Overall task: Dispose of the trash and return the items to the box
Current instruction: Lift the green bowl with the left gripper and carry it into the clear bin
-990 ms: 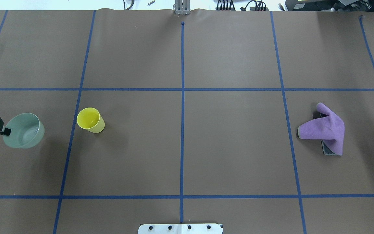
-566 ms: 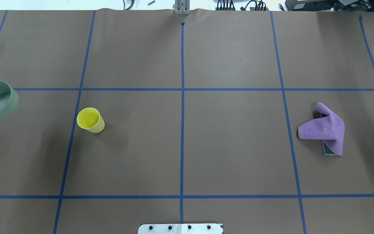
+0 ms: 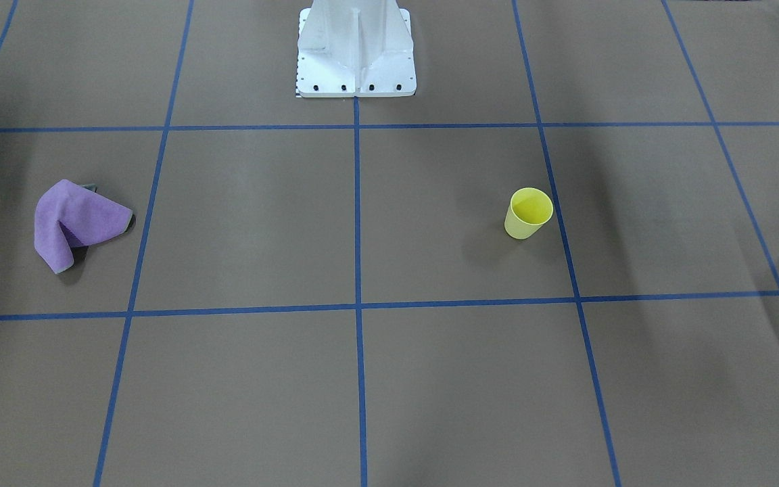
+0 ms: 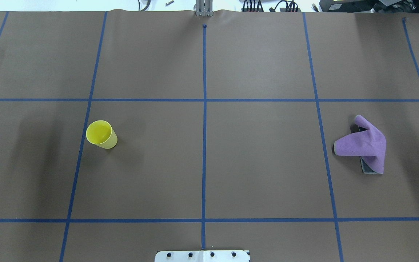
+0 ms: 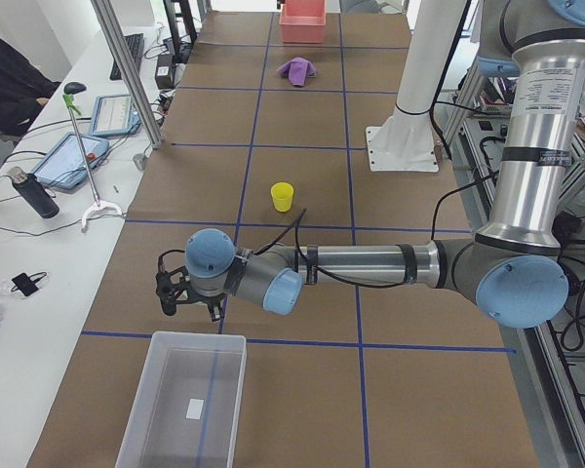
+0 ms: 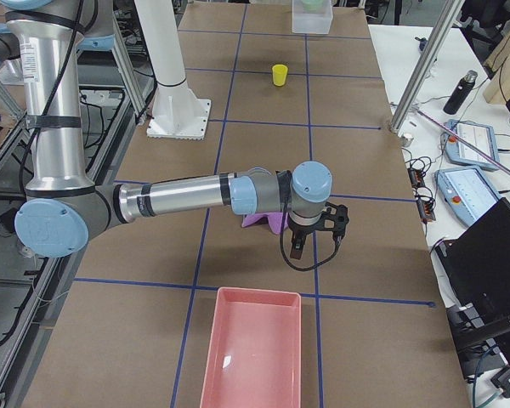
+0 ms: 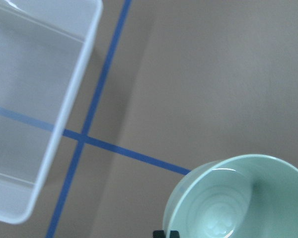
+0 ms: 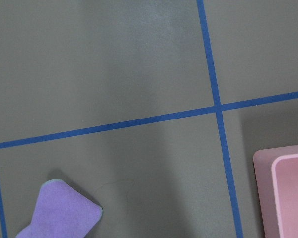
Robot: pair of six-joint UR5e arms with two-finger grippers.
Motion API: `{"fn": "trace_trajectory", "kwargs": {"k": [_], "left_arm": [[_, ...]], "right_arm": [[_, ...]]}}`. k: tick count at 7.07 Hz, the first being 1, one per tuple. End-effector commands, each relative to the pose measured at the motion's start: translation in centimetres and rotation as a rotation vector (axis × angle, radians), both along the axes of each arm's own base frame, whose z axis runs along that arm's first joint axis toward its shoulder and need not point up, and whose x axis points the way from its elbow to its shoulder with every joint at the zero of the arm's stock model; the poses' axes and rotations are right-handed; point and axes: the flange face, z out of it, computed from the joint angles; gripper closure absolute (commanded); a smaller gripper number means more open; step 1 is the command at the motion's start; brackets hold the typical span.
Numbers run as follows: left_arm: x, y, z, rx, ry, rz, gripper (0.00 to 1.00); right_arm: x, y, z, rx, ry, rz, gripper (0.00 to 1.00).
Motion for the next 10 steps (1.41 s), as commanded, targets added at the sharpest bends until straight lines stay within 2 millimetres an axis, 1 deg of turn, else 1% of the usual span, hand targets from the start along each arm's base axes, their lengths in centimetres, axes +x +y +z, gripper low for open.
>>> {"fn": "trace_trajectory", "kwargs": {"k": [1, 2, 3, 4, 5, 6, 7, 8, 9, 10], "left_arm": [[-3.6, -0.9, 6.2, -0.118, -0.02, 0.004, 1.0], [-4.0, -0.6, 8.3, -0.159, -0.027, -0.004, 1.0], [-4.0, -0.2, 9.8, -0.189, -0.03, -0.006, 1.0], [-4.2, -0.1, 10.3, -0.201, -0.057, -0.013, 1.0], [-4.5, -0.9, 10.6, -0.211, -0.089, -0.019, 1.0], [-4.6, -0.7, 12.2, -0.223, -0.098, -0.04, 1.0], [-4.6, -0.6, 13.2, -0.234, -0.107, -0.109, 1.0], [-4.3, -0.3, 14.5, -0.232, -0.124, -0.13, 1.0], [-4.2, -0.4, 14.6, -0.23, -0.124, -0.13, 1.0], [-2.7, -1.0, 14.0, -0.217, -0.125, -0.106, 1.0]], "right_arm": [[0.0, 0.0, 0.0, 0.0, 0.0, 0.0, 0.0], [-0.1, 0.0, 0.0, 0.0, 0.0, -0.001, 0.0], [-0.1, 0.0, 0.0, -0.001, 0.002, -0.002, 0.0], [-0.1, 0.0, 0.0, 0.0, 0.002, -0.003, 0.0], [-0.2, 0.0, 0.0, -0.001, 0.0, -0.002, 0.0], [-0.2, 0.0, 0.0, 0.0, 0.0, -0.003, 0.0], [-0.2, 0.0, -0.1, 0.001, 0.0, -0.003, 0.0], [-0.2, -0.1, -0.1, 0.002, 0.0, -0.002, 0.0], [-0.2, -0.1, -0.2, 0.005, 0.0, -0.003, 0.0], [-0.2, -0.1, -0.4, 0.008, 0.0, -0.003, 0.0]]}}
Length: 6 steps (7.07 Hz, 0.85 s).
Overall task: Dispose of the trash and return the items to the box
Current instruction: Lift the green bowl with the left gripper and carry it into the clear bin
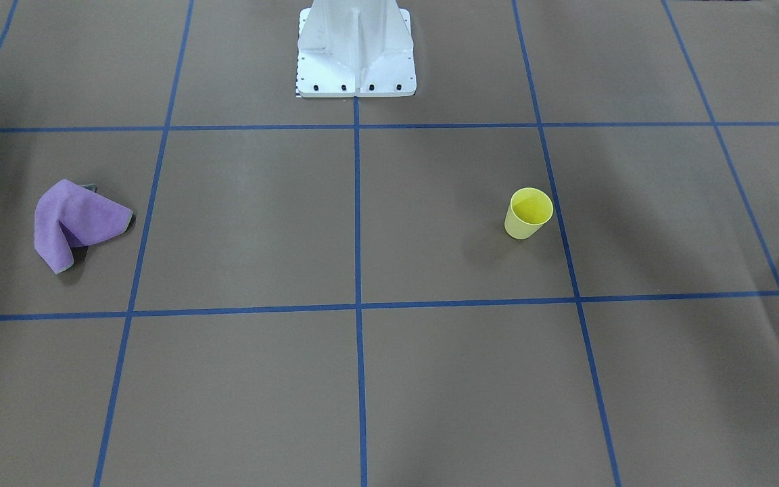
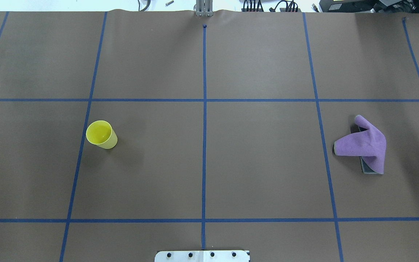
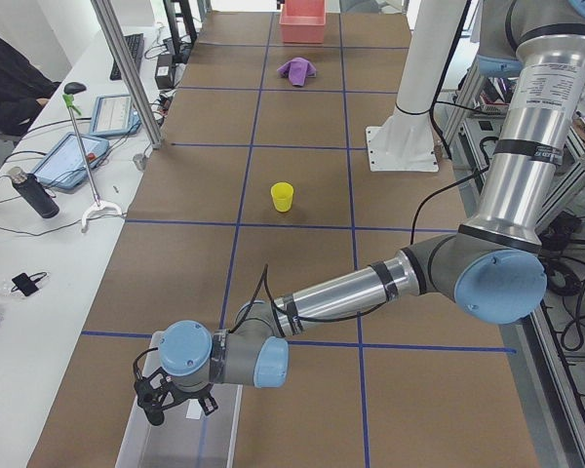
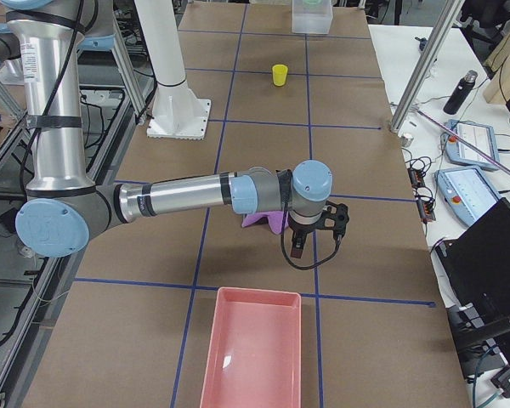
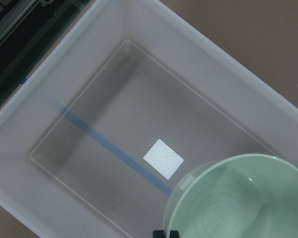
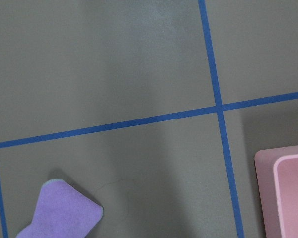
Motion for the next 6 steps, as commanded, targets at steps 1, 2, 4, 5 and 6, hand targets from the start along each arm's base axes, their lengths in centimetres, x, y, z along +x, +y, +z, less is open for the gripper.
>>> {"fn": "trace_trajectory", "kwargs": {"k": [1, 2, 4, 5, 6], "left_arm": [[3.7, -1.5, -1.2, 0.045, -0.002, 0.057, 1.0], [7.7, -2.1, -1.5, 0.075, -0.005, 0.127, 1.0], [8.5, -1.9, -0.9, 0.071, -0.007, 0.141, 1.0], [8.5, -1.2, -0.2, 0.071, -0.011, 0.147, 1.0], [8.5, -0.8, 0.1, 0.07, -0.013, 0.152, 1.0]], "right_arm": [[0.0, 0.0, -0.3, 0.006, 0.0, 0.0, 0.0], [0.0, 0.0, -0.3, 0.006, 0.0, 0.0, 0.0], [0.0, 0.0, -0.3, 0.006, 0.0, 0.0, 0.0], [0.0, 0.0, -0.5, 0.011, -0.001, 0.0, 0.0], [0.1, 0.0, -0.9, 0.017, -0.004, 0.002, 0.0]]}}
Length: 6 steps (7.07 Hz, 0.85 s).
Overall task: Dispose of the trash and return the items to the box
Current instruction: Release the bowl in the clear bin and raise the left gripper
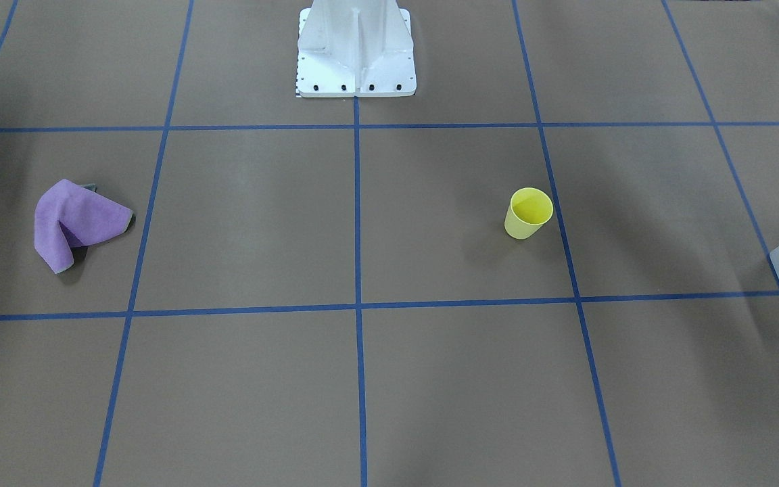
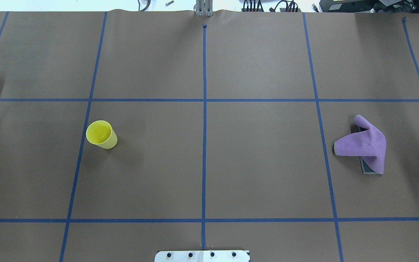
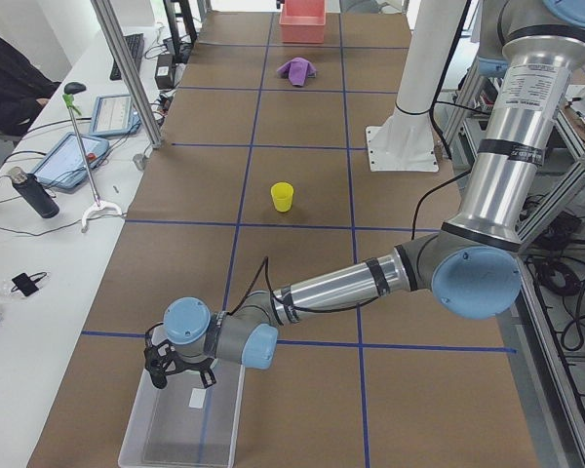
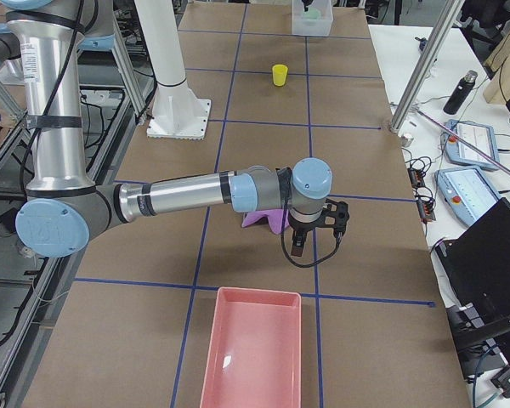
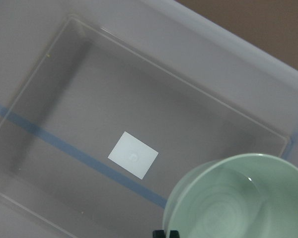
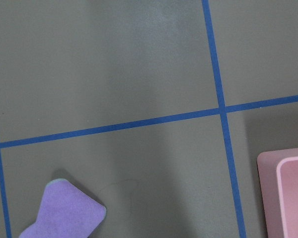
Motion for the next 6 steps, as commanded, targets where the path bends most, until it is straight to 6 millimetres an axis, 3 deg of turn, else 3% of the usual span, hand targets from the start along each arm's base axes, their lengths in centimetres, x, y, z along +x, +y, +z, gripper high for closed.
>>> {"fn": "trace_trajectory", "kwargs": {"k": [1, 2, 3, 4, 5, 6], "left_arm": [[0.1, 1.2, 1.1, 0.002, -0.006, 0.021, 1.0], [0.1, 1.4, 1.4, 0.006, -0.007, 0.029, 1.0], [-0.1, 1.4, 1.4, 0.009, -0.027, 0.026, 0.84], [-0.2, 1.4, 1.3, 0.019, -0.037, 0.025, 0.29], [-0.4, 1.2, 0.8, 0.025, -0.03, 0.02, 0.01], [-1.1, 0.3, -0.8, 0.047, -0.026, 0.001, 0.01]], "right_arm": [[0.0, 0.0, -0.3, 0.003, -0.002, 0.0, 0.0], [0.0, 0.0, -0.3, 0.003, -0.002, 0.0, 0.0], [0.0, 0.0, -0.4, 0.005, -0.003, 0.0, 0.0], [0.0, 0.0, -0.4, 0.005, -0.003, 0.0, 0.0], [0.0, 0.0, -0.4, 0.006, -0.003, 0.0, 0.0], [0.0, 0.0, -0.4, 0.006, -0.003, 0.0, 0.0]]}}
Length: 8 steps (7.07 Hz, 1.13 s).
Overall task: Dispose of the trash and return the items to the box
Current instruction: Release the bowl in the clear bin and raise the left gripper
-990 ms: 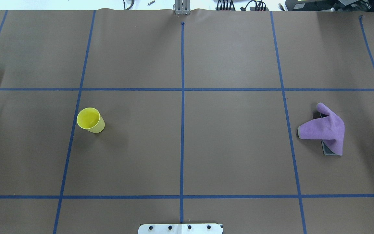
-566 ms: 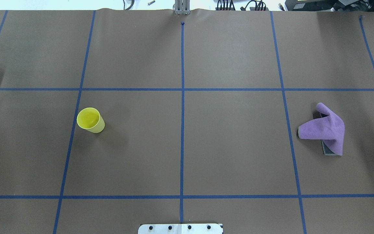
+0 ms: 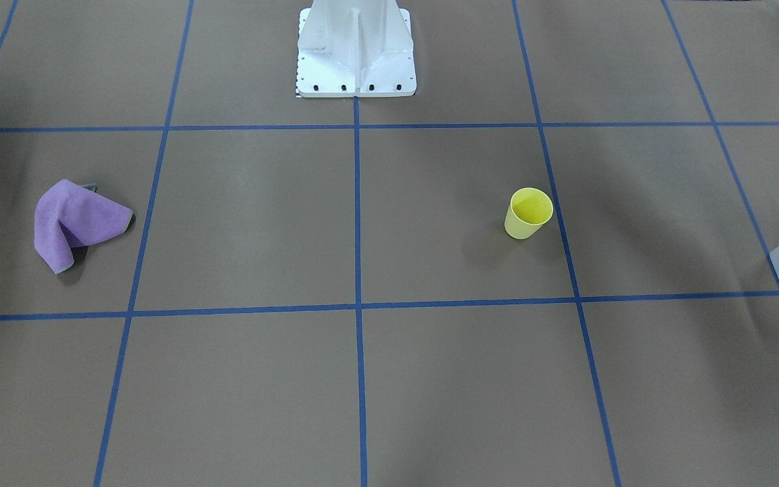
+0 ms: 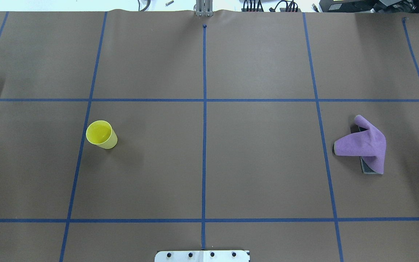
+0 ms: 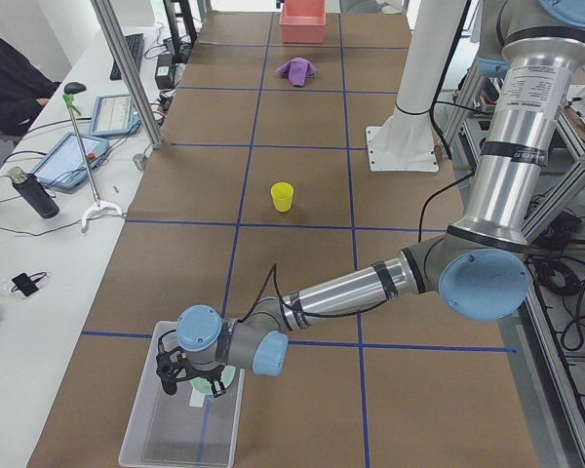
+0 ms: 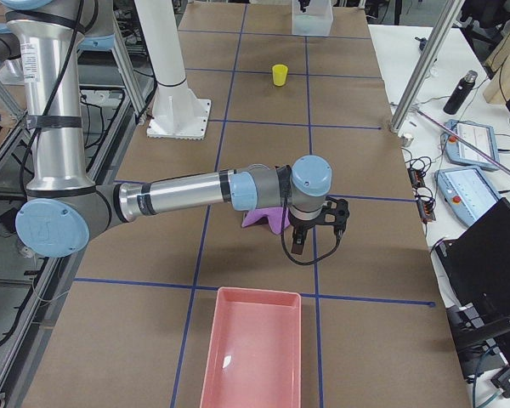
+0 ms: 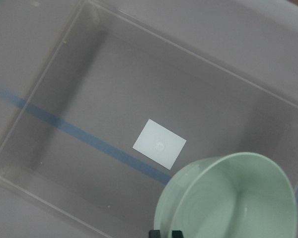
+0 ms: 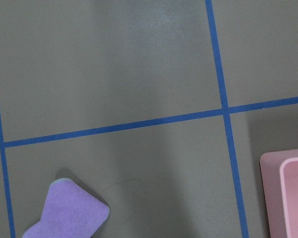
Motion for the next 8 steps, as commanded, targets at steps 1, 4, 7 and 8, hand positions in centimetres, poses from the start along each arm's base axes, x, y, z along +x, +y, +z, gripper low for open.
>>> {"fn": "trace_trajectory", "kwargs": {"k": [1, 4, 7, 8], "left_arm": [[-2.4, -1.6, -3.6, 0.043, 0.006, -0.049, 0.01], [-3.2, -5.7, -22.7, 0.091, 0.008, -0.061, 0.01], [14.6, -2.3, -39.0, 0.09, 0.163, -0.029, 0.01], [22.9, -0.5, -42.9, 0.062, 0.158, -0.04, 0.01]], "right_arm": [[0.1, 0.0, 0.1, -0.002, 0.0, 0.001, 0.0], [0.0, 0.1, 0.3, -0.01, 0.001, 0.0, 0.0], [-0.3, 0.4, -1.6, 0.036, 0.006, -0.007, 0.0], [-3.2, 0.7, -3.3, 0.067, 0.012, -0.062, 0.0]]}}
